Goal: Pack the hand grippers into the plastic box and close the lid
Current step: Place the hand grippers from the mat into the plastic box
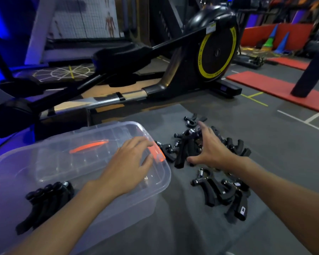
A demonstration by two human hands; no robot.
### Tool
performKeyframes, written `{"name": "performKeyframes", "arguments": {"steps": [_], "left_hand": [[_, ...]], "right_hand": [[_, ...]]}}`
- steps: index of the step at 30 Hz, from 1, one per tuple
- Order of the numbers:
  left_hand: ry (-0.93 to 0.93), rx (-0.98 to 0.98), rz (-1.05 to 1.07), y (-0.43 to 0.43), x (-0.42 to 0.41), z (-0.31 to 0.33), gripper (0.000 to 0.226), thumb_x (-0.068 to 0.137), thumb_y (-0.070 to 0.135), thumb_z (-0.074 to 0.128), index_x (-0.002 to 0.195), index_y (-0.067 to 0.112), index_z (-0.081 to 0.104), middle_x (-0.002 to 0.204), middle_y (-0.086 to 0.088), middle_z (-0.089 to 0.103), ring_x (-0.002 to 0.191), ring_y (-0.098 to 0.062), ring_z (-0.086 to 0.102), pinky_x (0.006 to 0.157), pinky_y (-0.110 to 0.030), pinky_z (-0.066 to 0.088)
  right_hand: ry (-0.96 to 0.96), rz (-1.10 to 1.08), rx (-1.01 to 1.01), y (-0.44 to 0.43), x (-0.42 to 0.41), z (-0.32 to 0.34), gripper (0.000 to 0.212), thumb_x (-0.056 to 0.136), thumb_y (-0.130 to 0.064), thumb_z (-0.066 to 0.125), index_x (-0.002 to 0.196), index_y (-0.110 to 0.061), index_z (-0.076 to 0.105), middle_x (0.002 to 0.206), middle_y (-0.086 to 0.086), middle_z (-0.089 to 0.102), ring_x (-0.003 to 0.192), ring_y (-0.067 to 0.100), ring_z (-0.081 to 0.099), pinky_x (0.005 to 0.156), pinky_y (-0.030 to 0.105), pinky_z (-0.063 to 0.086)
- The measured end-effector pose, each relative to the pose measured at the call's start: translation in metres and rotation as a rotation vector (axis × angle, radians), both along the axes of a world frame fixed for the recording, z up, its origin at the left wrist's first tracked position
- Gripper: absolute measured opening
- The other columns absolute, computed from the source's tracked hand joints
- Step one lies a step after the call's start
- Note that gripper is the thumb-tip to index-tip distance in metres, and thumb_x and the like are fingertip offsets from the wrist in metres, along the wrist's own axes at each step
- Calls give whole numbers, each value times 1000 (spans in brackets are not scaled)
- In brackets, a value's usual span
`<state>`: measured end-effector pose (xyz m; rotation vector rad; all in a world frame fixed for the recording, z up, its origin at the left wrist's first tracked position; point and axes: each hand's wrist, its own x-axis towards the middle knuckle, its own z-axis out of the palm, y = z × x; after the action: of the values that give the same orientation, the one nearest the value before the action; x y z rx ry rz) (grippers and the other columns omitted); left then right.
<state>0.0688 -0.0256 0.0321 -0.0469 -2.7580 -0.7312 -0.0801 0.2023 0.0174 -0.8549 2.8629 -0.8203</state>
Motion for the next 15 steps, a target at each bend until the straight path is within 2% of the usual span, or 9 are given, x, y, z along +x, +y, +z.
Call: {"name": "performKeyframes", "arguments": {"steps": [2,4,6,9,10,13,14,15], "left_hand": [[59,63,24,-8,-2,12,36,88,35,46,119,23,61,125,9,56,119,-14,51,104,-36,40],[114,115,59,-18,-2,26,27,90,27,55,116,22,63,119,11,59,115,-10,54,100,-30,41],[152,175,95,-29,3,40,25,90,24,61,115,24,63,116,13,59,110,-5,54,96,-26,42],[194,268,146,-45,15,56,23,89,25,65,112,26,65,106,17,62,102,-1,56,89,-28,48],[201,296,164,-51,19,58,23,88,26,66,111,27,65,102,18,62,100,0,57,86,-29,49],[216,355,219,-73,29,59,22,85,30,71,106,32,65,99,15,65,97,-1,61,83,-35,55],[222,368,236,-81,33,59,22,84,31,72,104,33,65,97,14,66,96,-2,62,83,-37,56],[226,377,256,-88,36,60,21,82,32,74,102,33,65,96,14,67,95,-3,63,83,-37,56]], "right_hand": [[49,40,-46,-8,6,27,126,61,-41,86,154,-23,2,154,1,20,137,21,38,109,31,36],[81,102,-88,-20,17,52,127,60,-41,87,153,-28,1,152,-3,21,131,19,46,106,38,44],[125,168,-117,-36,31,74,129,58,-42,88,153,-28,1,149,-4,24,126,15,50,104,34,46],[155,281,-148,-65,51,95,131,56,-49,85,153,-26,1,150,-4,24,133,14,42,109,34,41],[144,316,-148,-75,57,99,131,58,-46,87,153,-26,-1,151,-5,23,135,13,39,110,30,38],[123,407,-154,-109,75,104,132,63,-38,89,154,-23,-6,152,-6,22,132,-4,26,101,-1,22],[126,433,-157,-121,82,104,133,63,-37,88,154,-23,-8,153,-6,21,130,-7,22,98,-6,18],[124,463,-161,-133,89,104,133,64,-38,88,154,-24,-9,154,-6,21,132,-6,20,100,-4,18]]}}
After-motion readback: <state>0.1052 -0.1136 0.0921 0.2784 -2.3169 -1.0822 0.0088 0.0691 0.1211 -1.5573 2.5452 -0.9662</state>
